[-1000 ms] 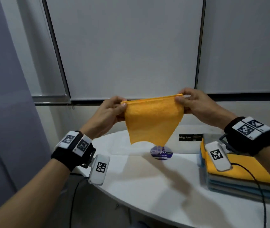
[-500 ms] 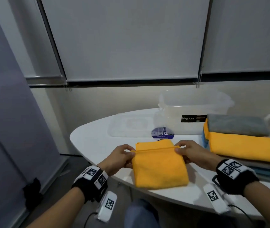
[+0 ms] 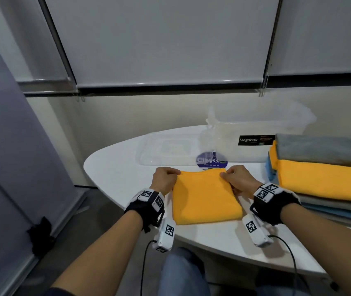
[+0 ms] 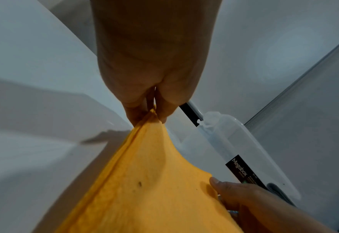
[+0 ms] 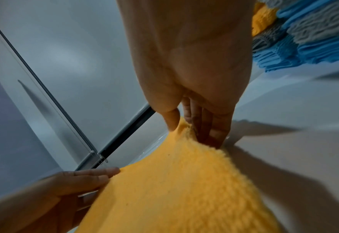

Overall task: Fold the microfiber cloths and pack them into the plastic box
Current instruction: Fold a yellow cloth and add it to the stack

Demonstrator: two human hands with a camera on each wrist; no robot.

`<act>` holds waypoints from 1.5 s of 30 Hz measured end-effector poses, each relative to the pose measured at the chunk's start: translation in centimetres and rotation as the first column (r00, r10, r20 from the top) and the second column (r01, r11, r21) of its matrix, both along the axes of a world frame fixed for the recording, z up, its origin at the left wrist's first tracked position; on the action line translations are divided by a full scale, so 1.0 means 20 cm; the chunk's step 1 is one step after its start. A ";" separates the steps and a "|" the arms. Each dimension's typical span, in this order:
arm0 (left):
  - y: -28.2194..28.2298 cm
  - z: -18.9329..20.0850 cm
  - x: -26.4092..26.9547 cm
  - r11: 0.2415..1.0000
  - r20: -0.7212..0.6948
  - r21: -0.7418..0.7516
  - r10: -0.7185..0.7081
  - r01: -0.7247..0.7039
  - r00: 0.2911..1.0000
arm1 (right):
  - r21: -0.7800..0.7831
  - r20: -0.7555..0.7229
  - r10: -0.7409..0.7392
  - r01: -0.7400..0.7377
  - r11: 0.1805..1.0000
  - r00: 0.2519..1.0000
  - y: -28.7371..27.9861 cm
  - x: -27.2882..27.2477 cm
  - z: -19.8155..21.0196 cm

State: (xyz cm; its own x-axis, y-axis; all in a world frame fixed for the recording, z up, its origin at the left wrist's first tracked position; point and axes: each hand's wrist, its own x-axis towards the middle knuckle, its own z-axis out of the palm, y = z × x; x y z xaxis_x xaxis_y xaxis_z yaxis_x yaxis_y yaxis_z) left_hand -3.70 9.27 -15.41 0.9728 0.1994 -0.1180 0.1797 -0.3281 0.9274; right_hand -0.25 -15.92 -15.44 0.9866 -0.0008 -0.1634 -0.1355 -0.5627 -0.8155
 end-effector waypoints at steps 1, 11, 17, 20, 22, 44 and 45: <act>-0.01 -0.01 0.00 1.000 -0.012 0.025 -0.010 0.011 1.000 | -0.019 -0.010 0.011 -0.011 1.000 1.000 0.00 0.01 -0.01; -0.07 -0.12 0.04 0.922 -0.023 0.380 -0.071 0.075 0.997 | -0.180 0.057 0.003 0.008 0.984 0.998 -0.02 0.10 -0.11; -0.06 -0.14 0.09 0.843 -0.036 0.521 -0.139 0.137 0.990 | -0.263 0.039 0.030 -0.019 0.965 0.999 0.00 0.15 -0.14; -0.05 -0.16 0.11 0.813 -0.064 0.553 -0.175 0.181 0.982 | -0.305 0.021 0.038 -0.030 0.952 0.999 0.01 0.17 -0.15; -0.06 -0.17 0.11 0.781 -0.094 0.583 -0.207 0.223 0.974 | -0.337 0.010 0.051 -0.045 0.940 0.999 0.01 0.18 -0.15; -0.09 0.10 0.03 0.393 0.121 0.918 -0.161 -0.049 0.980 | -0.377 0.180 0.270 -0.187 0.907 0.946 -0.02 -0.08 0.24; -0.08 0.11 0.03 0.383 0.122 0.922 -0.147 -0.057 0.982 | -0.366 0.209 0.317 -0.227 0.903 0.925 0.00 -0.12 0.24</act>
